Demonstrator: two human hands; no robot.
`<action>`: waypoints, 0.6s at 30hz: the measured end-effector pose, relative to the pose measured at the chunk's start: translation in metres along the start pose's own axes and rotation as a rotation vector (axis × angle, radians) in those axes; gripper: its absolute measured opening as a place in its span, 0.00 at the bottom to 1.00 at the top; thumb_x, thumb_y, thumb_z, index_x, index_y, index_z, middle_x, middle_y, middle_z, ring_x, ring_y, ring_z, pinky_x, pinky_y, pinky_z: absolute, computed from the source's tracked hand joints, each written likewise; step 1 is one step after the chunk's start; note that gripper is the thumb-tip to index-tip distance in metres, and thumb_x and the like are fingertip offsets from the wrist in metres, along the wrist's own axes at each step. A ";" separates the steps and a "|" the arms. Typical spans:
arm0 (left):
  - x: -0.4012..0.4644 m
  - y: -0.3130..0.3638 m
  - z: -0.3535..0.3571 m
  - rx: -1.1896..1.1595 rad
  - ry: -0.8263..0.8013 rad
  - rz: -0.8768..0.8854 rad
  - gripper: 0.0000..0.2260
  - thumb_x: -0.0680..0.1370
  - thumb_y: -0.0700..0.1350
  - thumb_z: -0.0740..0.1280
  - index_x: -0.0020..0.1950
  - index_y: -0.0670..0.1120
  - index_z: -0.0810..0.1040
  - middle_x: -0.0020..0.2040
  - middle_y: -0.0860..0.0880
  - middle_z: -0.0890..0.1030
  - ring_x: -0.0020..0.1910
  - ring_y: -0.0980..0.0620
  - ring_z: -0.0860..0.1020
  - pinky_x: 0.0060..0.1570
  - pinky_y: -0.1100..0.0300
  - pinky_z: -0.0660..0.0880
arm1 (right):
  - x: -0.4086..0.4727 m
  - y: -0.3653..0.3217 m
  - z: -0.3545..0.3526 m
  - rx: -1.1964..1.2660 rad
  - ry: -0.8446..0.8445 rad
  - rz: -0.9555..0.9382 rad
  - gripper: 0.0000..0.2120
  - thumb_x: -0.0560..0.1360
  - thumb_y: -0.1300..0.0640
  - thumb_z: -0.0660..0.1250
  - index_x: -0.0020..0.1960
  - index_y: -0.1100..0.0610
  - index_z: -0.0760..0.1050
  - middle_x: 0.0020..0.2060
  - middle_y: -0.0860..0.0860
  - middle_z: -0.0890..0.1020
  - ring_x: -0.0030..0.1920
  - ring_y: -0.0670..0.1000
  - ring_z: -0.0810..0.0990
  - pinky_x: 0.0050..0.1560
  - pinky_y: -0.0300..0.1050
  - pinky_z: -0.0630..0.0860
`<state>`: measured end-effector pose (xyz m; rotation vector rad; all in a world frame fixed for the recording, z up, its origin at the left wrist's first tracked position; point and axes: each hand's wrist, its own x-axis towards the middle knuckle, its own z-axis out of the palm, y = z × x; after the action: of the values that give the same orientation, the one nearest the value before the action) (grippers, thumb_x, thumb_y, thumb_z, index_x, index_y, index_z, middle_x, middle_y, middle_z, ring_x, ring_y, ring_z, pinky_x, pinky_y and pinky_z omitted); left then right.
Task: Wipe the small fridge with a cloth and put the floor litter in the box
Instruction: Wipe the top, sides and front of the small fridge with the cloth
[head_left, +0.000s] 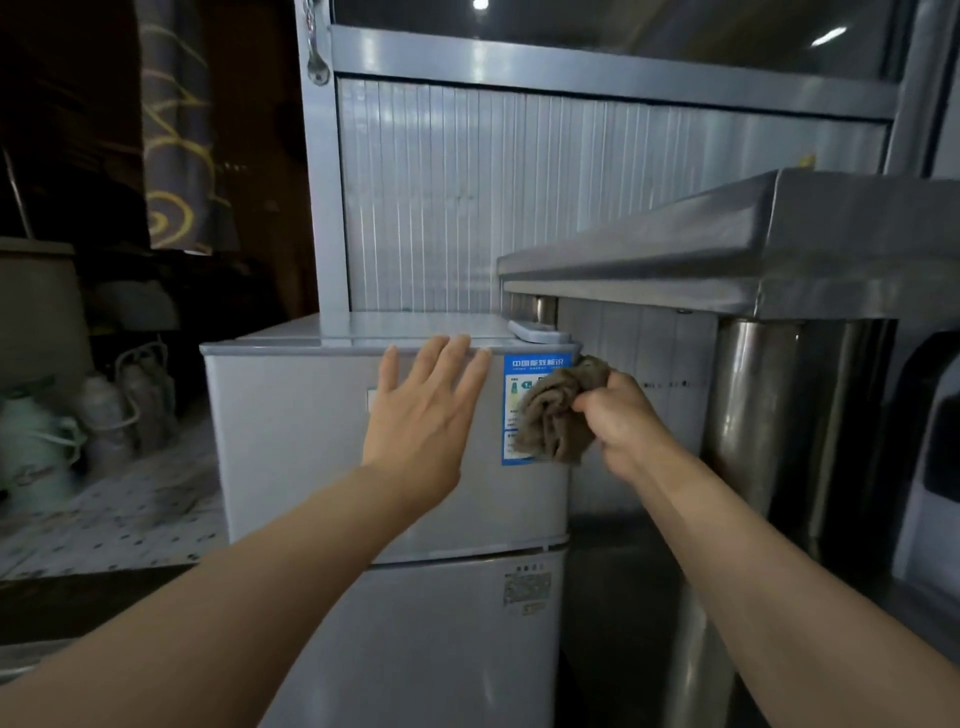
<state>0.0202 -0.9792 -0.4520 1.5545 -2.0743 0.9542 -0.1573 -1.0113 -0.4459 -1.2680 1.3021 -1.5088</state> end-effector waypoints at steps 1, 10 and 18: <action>0.000 0.001 -0.001 -0.004 0.001 0.001 0.42 0.72 0.46 0.69 0.75 0.49 0.42 0.76 0.48 0.47 0.76 0.47 0.46 0.72 0.43 0.46 | 0.002 -0.007 0.002 0.005 0.023 -0.011 0.15 0.75 0.71 0.58 0.57 0.58 0.74 0.51 0.56 0.80 0.48 0.52 0.79 0.49 0.47 0.76; -0.001 -0.007 -0.004 -0.067 -0.009 0.038 0.41 0.73 0.48 0.68 0.76 0.50 0.43 0.76 0.49 0.47 0.76 0.48 0.45 0.72 0.41 0.45 | 0.000 -0.001 0.021 -0.062 0.261 -0.202 0.15 0.75 0.65 0.61 0.54 0.48 0.66 0.58 0.56 0.75 0.59 0.56 0.74 0.61 0.55 0.74; -0.001 -0.017 -0.011 -0.198 -0.076 0.071 0.37 0.75 0.51 0.64 0.76 0.50 0.44 0.78 0.50 0.43 0.76 0.50 0.42 0.72 0.42 0.41 | -0.037 -0.007 0.039 -0.271 0.385 -0.271 0.23 0.76 0.65 0.61 0.68 0.51 0.64 0.66 0.54 0.62 0.65 0.53 0.68 0.61 0.44 0.70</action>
<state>0.0359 -0.9731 -0.4397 1.4453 -2.2144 0.6981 -0.1104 -0.9832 -0.4468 -1.4147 1.6794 -1.8845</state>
